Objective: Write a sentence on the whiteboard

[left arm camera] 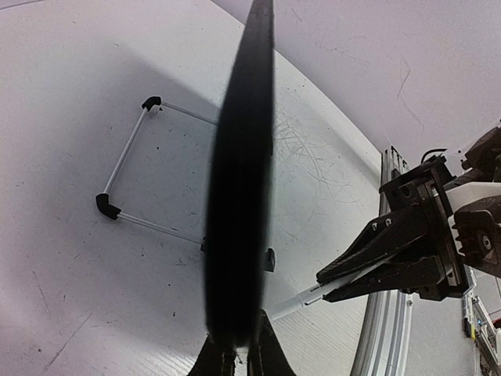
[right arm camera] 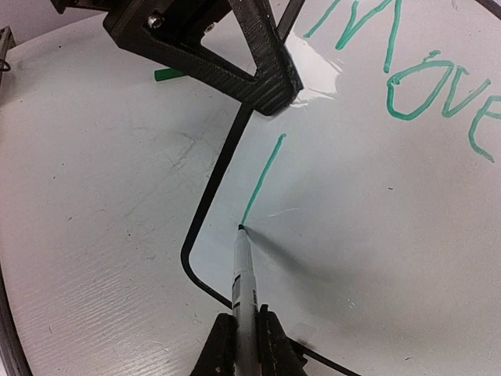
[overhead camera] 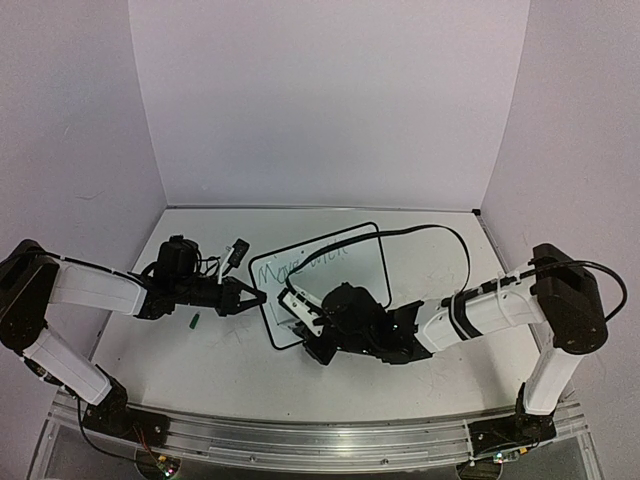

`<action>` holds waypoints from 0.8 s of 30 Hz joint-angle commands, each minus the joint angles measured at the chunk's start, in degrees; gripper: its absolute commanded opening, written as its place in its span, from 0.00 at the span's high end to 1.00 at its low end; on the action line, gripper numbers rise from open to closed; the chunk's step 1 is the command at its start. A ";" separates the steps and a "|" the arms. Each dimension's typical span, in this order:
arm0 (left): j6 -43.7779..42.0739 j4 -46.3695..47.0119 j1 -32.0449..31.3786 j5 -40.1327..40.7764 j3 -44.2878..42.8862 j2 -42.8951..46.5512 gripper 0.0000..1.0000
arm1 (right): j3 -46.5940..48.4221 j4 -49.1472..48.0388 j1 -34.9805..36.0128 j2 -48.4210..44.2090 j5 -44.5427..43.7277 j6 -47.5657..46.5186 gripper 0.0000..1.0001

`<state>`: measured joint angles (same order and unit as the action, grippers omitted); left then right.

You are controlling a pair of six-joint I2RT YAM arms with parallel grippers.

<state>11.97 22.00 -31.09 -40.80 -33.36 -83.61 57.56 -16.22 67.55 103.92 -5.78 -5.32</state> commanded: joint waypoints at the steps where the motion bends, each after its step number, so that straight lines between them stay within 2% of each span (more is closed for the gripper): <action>1: -2.91 -2.03 -0.03 3.09 -0.91 0.98 1.00 | -0.71 -3.89 0.00 -3.31 1.32 1.70 1.00; 9: -2.91 -2.09 -0.04 3.19 -0.80 1.38 1.00 | 1.78 -5.83 -1.29 -3.03 -0.95 1.08 1.00; 24: -3.32 -2.14 -0.03 3.32 -0.87 1.09 1.00 | 4.62 -5.21 -1.40 -0.09 -0.08 -0.13 1.00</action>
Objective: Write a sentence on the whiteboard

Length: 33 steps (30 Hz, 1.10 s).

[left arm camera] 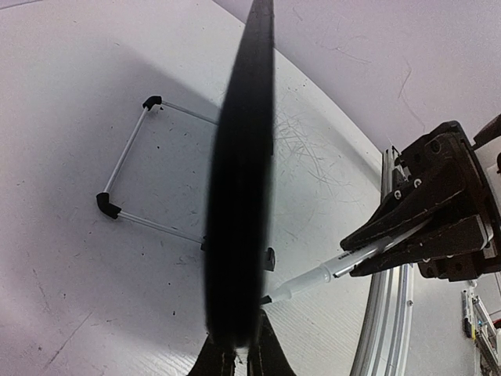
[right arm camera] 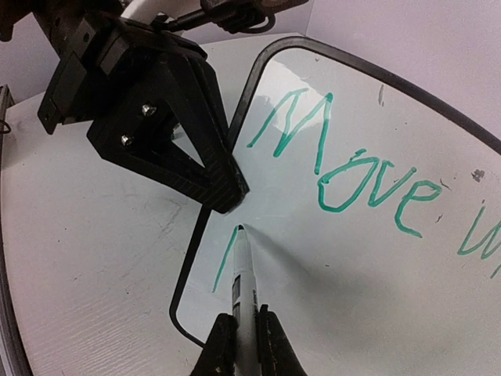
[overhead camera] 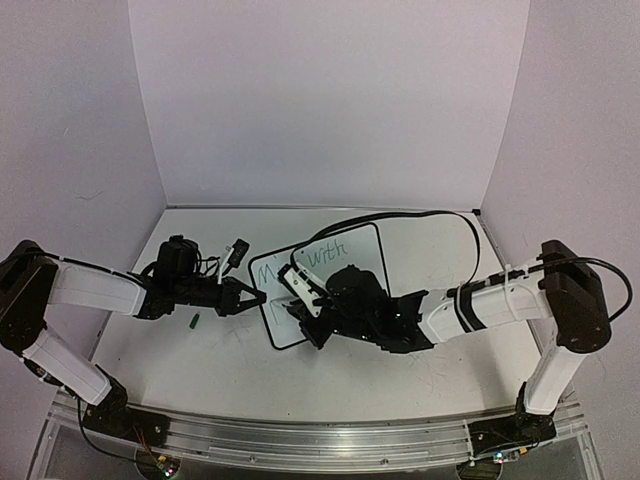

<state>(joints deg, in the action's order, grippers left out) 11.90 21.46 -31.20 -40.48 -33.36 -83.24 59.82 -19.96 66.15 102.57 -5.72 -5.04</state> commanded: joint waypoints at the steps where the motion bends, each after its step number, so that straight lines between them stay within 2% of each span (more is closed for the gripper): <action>1: -3.28 -1.60 0.09 3.03 -0.90 0.76 1.00 | 2.35 -1.47 -0.01 1.40 -0.02 -0.34 1.00; 10: -3.29 -1.69 0.09 3.03 -0.97 0.77 1.00 | 2.85 -1.31 -0.14 2.37 -1.21 0.16 1.00; 22: -3.29 -1.87 0.09 2.97 -1.00 0.76 1.00 | 0.41 -0.85 -0.98 -0.03 -8.60 2.80 1.00; 33: -3.29 -1.96 0.09 2.82 -1.09 0.76 1.00 | -1.54 0.11 -1.07 -1.13 -7.31 3.72 1.00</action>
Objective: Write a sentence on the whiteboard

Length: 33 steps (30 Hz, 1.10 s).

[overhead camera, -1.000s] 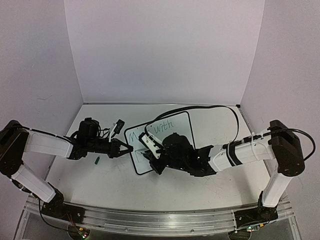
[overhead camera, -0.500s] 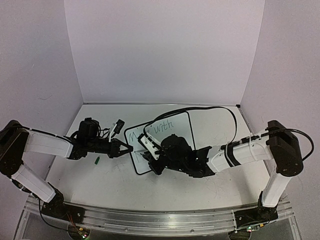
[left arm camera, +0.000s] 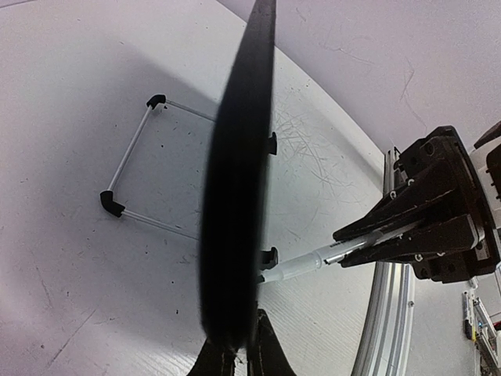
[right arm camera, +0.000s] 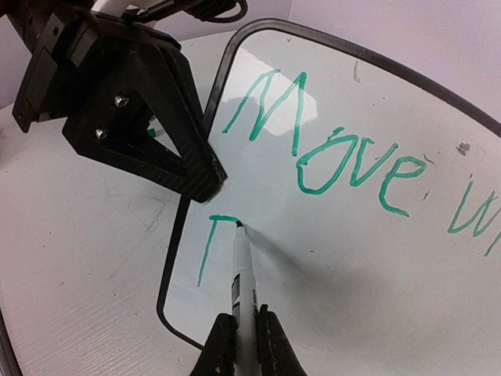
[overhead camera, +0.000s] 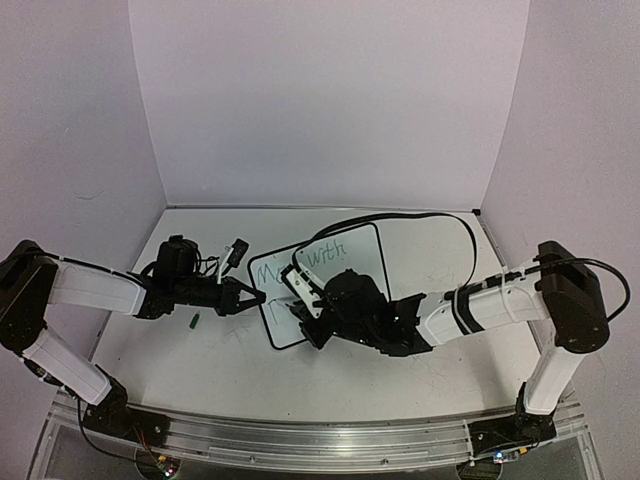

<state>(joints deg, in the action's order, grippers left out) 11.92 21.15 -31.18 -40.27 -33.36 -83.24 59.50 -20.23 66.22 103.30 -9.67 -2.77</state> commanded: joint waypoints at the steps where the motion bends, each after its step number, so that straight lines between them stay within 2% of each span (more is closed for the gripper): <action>1: -3.31 -1.63 0.05 2.60 -1.09 0.79 1.00 | -1.38 0.45 -1.17 -1.94 -3.10 1.57 1.00; 33: -3.40 -1.81 0.06 2.74 -0.82 1.15 1.00 | 1.22 0.45 0.23 1.38 1.38 2.33 1.00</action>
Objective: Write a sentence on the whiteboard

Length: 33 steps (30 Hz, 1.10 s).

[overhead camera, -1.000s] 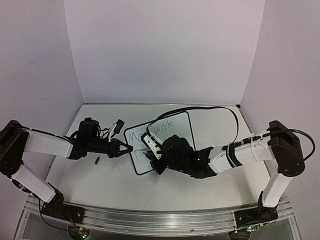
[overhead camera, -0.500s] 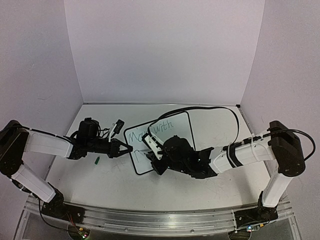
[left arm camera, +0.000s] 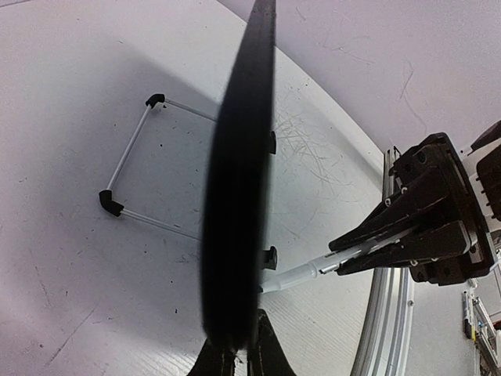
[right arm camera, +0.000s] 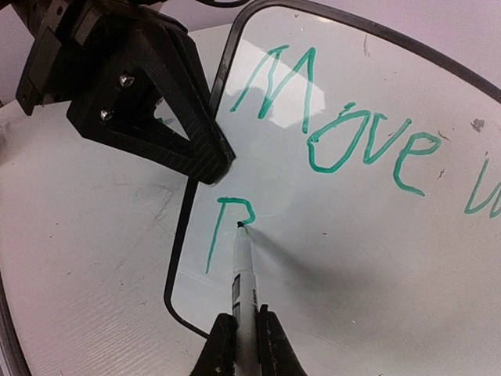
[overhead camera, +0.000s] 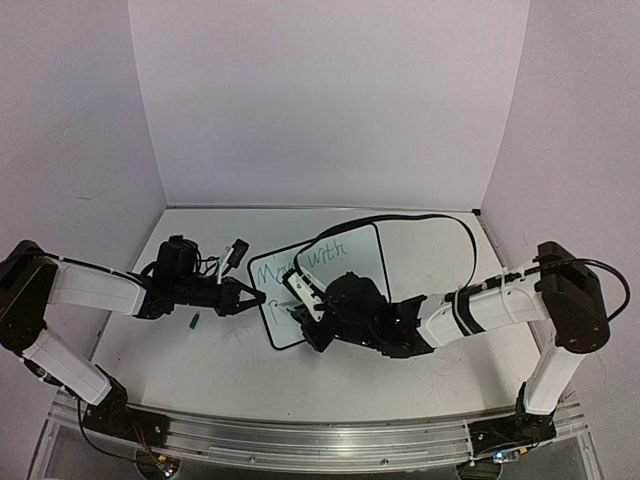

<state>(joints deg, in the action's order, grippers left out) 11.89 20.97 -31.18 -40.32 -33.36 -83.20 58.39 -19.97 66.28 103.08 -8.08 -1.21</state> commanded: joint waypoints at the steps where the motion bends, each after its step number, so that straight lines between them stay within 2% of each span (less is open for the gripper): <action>1: -3.35 -1.64 0.05 2.78 -0.82 1.09 1.00 | 2.57 0.16 0.20 1.70 -0.16 0.77 1.00; 13: -3.35 -1.64 0.07 2.92 -0.75 1.20 1.00 | 3.77 -0.19 0.26 1.79 -0.80 0.71 1.00; 20: -3.46 -1.72 0.03 3.23 -0.66 1.29 1.00 | -6.01 -5.12 -0.20 -11.14 3.22 -0.32 1.00; 24: -3.62 -1.72 0.06 3.22 -0.81 1.05 1.00 | -5.78 -4.21 -2.58 -8.72 5.79 -0.92 1.00; 33: -3.42 -1.97 0.05 3.44 -0.91 1.21 1.00 | -0.89 -3.50 -2.45 -4.01 7.15 -3.84 1.00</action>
<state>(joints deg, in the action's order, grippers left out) 11.55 20.80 -31.20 -40.27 -33.36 -82.87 54.69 -22.60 63.56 98.12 -2.08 -3.37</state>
